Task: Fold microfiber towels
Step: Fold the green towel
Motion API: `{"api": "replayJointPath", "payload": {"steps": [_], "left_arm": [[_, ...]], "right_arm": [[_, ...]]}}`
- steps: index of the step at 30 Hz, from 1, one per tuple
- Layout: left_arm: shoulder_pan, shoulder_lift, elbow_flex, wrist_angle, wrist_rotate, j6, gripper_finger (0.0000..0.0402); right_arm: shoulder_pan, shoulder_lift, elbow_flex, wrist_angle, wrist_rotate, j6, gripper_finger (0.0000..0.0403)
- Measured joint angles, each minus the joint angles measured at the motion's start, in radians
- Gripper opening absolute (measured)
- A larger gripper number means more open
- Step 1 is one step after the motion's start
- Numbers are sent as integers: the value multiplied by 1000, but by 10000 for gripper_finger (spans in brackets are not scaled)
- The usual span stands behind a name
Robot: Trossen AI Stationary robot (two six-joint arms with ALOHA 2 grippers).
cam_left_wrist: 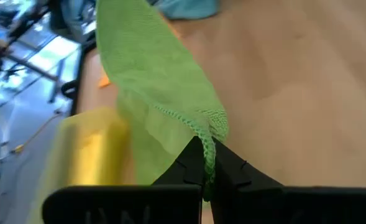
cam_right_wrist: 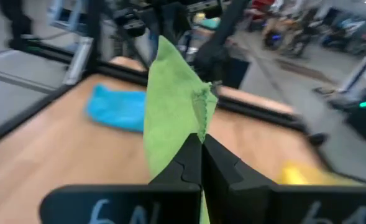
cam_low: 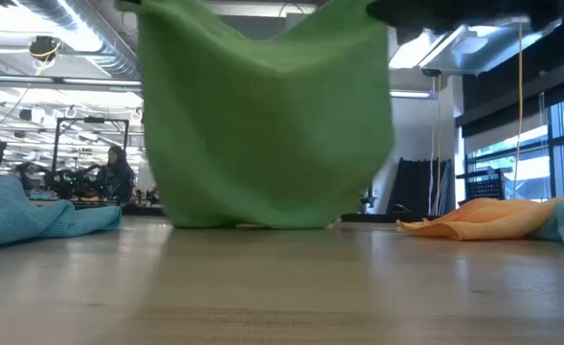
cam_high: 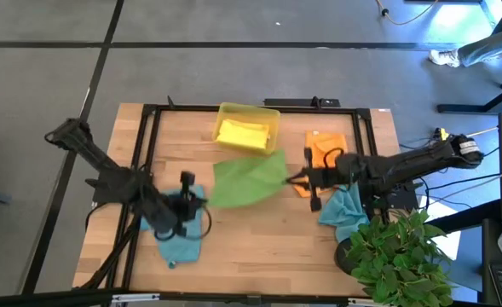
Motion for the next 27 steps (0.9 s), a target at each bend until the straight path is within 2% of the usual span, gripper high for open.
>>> {"api": "replayJointPath", "payload": {"steps": [7, 15, 18, 21, 27], "left_arm": [[-129, 195, -42, 177, 54, -77, 0], [-142, 381, -39, 334, 153, -135, 0], [-133, 412, -38, 338, 161, -122, 0], [-97, 417, -38, 273, 133, -109, 0], [25, 410, -38, 149, 150, -109, 0]], "right_arm": [[187, 11, -174, 134, 11, 128, 0], [290, 92, -308, 224, 72, 223, 0], [308, 147, -328, 233, 236, 197, 0], [293, 197, -329, 252, 379, 141, 0], [196, 239, -321, 277, 450, 161, 0]]}}
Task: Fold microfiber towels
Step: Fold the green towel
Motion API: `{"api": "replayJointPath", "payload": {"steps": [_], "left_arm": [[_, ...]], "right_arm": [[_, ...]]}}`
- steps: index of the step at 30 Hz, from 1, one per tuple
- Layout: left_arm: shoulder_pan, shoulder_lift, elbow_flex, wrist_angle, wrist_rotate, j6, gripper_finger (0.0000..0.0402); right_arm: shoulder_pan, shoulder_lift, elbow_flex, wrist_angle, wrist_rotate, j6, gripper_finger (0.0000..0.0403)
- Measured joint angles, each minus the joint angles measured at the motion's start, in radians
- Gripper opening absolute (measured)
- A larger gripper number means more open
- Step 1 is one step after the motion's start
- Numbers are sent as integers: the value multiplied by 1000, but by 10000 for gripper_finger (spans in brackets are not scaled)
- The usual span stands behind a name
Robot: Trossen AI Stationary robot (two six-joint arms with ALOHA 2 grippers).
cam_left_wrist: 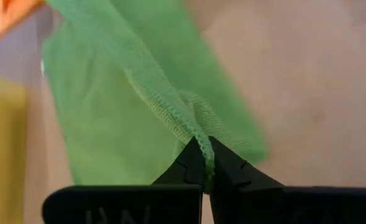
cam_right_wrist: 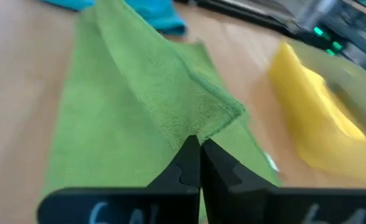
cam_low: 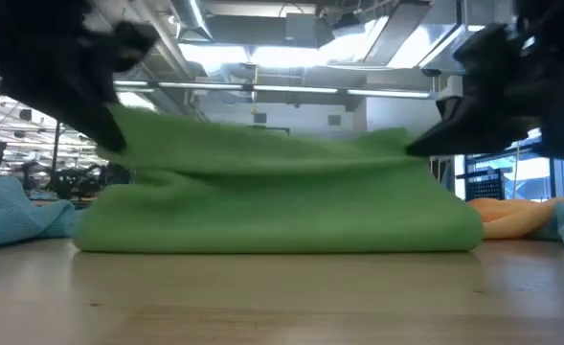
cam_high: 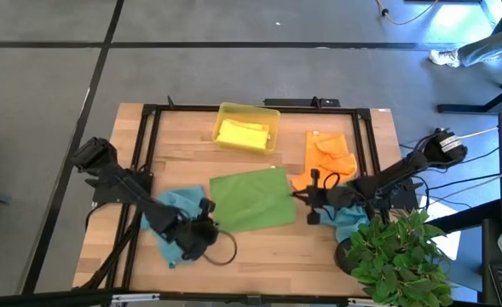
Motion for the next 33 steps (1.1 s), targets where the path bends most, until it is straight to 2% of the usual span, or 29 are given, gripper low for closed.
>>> {"api": "replayJointPath", "payload": {"steps": [4, 9, 17, 28, 33], "left_arm": [[84, 0, -11, -42, 61, 0, 0], [154, 0, -55, -39, 109, -6, 0], [227, 0, -84, -53, 157, -49, 0], [299, 0, -85, -73, 70, -94, 3], [326, 0, -85, -86, 67, -99, 34]], "right_arm": [[-79, 17, 0, -8, 1, 53, 0], [-162, 76, 0, 2, -75, 68, 0], [-260, 208, 1, 133, -132, 51, 0], [-316, 393, 93, 143, -132, 52, 0], [-317, 434, 120, 139, -119, 58, 0]]}}
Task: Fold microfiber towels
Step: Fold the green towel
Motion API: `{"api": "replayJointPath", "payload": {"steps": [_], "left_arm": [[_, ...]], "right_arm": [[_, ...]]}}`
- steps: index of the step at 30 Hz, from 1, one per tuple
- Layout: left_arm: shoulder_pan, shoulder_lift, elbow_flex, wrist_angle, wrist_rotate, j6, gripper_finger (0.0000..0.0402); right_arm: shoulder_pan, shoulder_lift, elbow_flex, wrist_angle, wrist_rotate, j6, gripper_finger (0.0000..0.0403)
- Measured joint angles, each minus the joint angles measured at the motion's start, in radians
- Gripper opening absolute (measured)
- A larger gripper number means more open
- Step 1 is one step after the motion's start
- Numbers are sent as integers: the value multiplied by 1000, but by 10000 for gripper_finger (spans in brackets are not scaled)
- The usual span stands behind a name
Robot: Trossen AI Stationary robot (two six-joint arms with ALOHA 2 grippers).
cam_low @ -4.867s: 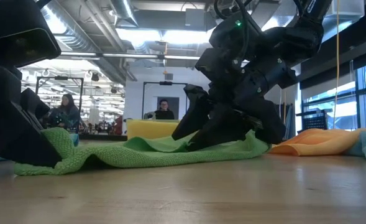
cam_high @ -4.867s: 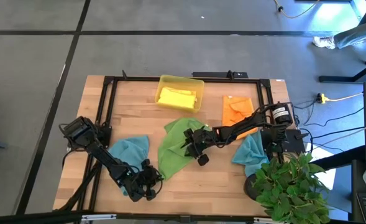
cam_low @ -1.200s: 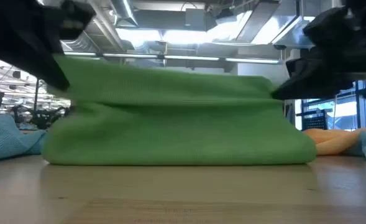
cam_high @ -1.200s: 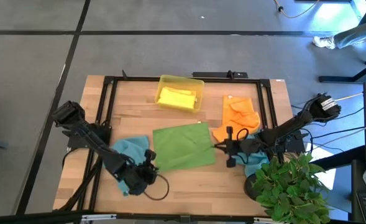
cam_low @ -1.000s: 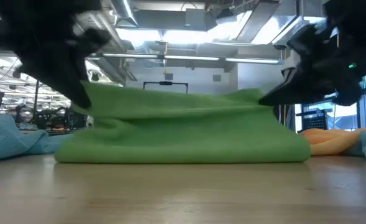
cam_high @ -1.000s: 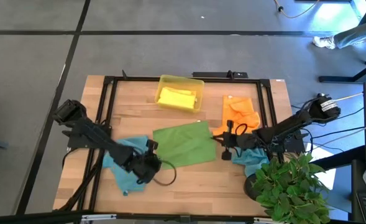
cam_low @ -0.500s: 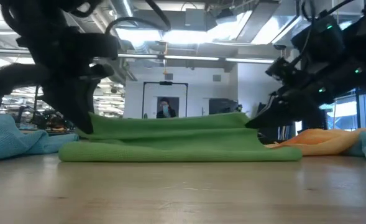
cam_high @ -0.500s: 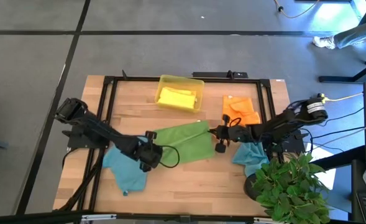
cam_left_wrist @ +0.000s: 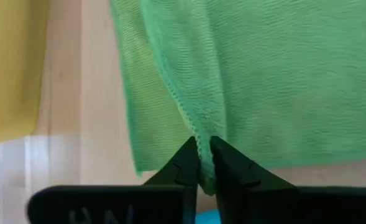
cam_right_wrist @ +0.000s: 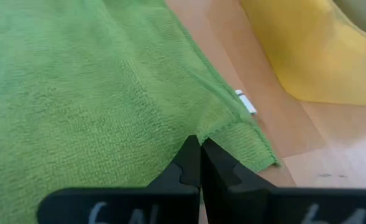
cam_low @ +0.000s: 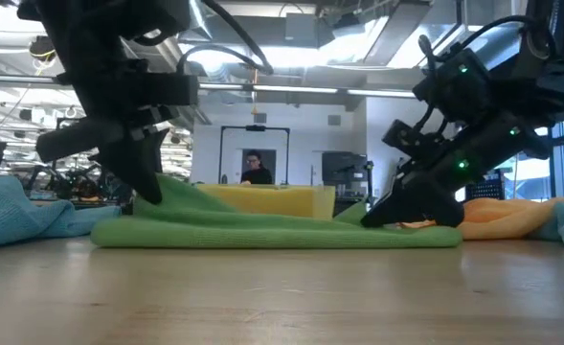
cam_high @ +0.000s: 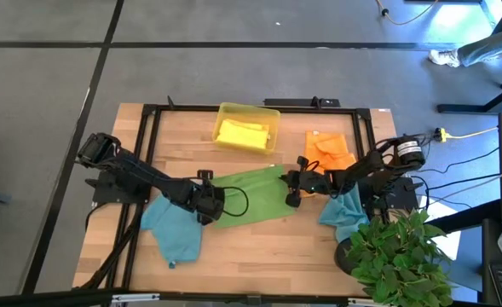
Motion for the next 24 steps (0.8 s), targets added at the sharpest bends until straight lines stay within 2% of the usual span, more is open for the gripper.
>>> {"api": "replayJointPath", "payload": {"steps": [5, 9, 19, 24], "left_arm": [[25, 0, 0, -4, -16, -28, 75], [37, 0, 0, -7, -19, -30, 93], [38, 0, 0, -27, -47, -39, 95], [38, 0, 0, -30, 11, -44, 81]], "right_arm": [[-4, 0, 0, -15, 19, 19, 0], [-4, -3, 0, -16, 55, 18, 0], [-2, -47, 1, -13, 83, 11, 0], [3, -58, 1, -13, 90, -3, 0]]}}
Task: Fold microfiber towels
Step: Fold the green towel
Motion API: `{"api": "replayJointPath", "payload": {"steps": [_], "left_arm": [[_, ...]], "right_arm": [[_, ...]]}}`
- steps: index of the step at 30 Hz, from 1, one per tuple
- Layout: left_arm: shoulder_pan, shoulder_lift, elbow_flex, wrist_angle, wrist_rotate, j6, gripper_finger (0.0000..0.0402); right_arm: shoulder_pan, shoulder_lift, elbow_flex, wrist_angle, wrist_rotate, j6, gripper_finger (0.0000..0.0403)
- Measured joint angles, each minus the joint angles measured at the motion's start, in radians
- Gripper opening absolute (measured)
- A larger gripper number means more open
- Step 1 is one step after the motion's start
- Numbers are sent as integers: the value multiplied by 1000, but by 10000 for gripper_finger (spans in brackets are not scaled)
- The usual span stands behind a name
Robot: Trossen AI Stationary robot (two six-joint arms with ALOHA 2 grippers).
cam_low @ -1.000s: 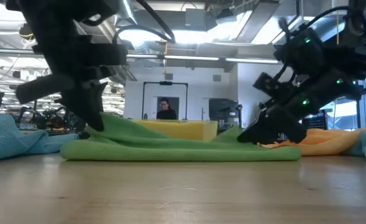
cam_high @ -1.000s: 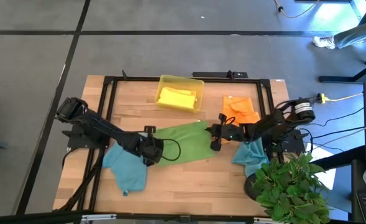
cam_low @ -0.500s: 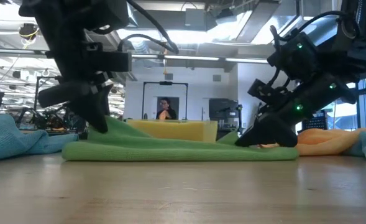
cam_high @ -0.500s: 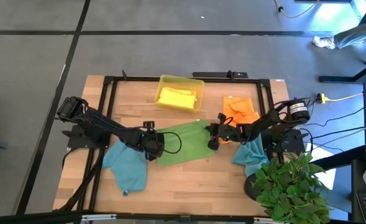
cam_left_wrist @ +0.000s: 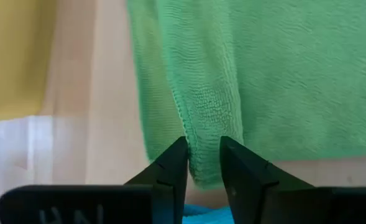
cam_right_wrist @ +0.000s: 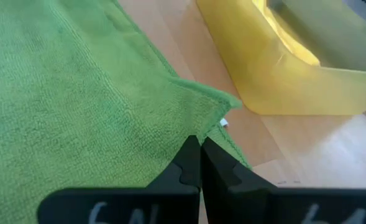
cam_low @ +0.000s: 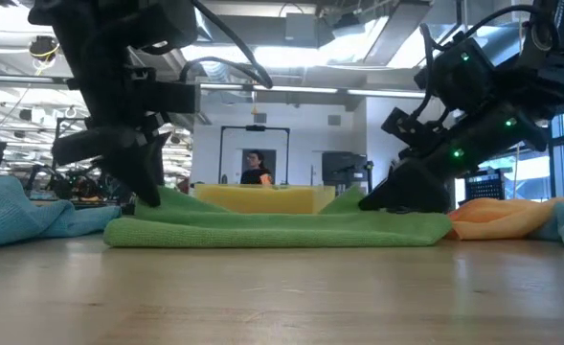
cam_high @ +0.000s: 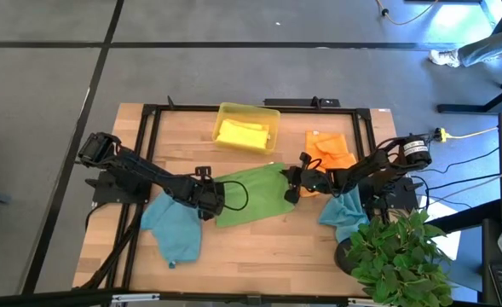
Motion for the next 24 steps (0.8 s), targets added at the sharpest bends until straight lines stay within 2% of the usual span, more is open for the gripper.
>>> {"api": "replayJointPath", "payload": {"steps": [5, 8, 11, 15, 19, 24], "left_arm": [[0, 0, 0, 0, 24, 17, 36], [0, 0, 0, 0, 24, 19, 6], [-3, 0, 6, 0, 15, 21, 3], [-3, 0, 22, -26, -34, 22, 1], [10, 0, 23, -35, -98, 8, 1], [36, 0, 23, -35, -101, -4, 0]], "right_arm": [[15, 0, 0, 0, 9, -1, 0], [33, 0, 0, 0, 50, -20, 0], [57, -8, 0, 2, 100, -42, 0], [73, -35, 0, 2, 111, -52, 0], [73, -48, 0, -6, 114, -18, 0], [56, -48, 0, -52, 136, 52, 0]]}}
